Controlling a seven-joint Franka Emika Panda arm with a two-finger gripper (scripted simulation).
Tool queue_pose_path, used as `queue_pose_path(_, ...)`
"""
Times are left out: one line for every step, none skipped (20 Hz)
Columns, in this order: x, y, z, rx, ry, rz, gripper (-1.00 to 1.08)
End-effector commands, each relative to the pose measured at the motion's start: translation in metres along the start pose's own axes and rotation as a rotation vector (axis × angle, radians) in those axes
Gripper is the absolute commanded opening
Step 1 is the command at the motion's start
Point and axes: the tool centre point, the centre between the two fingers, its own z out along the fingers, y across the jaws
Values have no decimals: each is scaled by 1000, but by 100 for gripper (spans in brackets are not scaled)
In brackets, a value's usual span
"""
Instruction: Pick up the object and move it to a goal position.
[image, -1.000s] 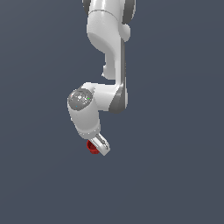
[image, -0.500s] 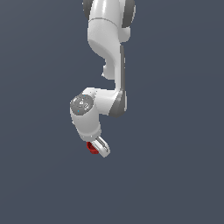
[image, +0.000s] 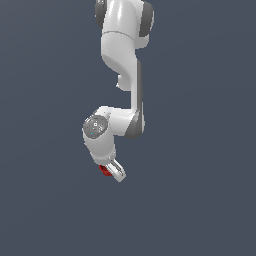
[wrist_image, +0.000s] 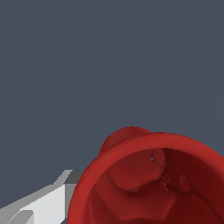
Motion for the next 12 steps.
queue_pose_path(1, 0, 0, 0, 1, 0, -100)
queue_pose_path(1, 0, 0, 0, 1, 0, -100)
queue_pose_path(1, 0, 0, 0, 1, 0, -100)
queue_pose_path(1, 0, 0, 0, 1, 0, -100)
queue_pose_path(1, 0, 0, 0, 1, 0, -100)
queue_pose_path(1, 0, 0, 0, 1, 0, -100)
queue_pose_path(1, 0, 0, 0, 1, 0, -100)
queue_pose_path(1, 0, 0, 0, 1, 0, -100)
queue_pose_path(1, 0, 0, 0, 1, 0, -100)
queue_pose_path(0, 0, 0, 0, 0, 0, -100)
queue_pose_path(0, -1, 0, 0, 0, 0, -100)
queue_pose_path(-1, -1, -1, 0, 0, 0, -100)
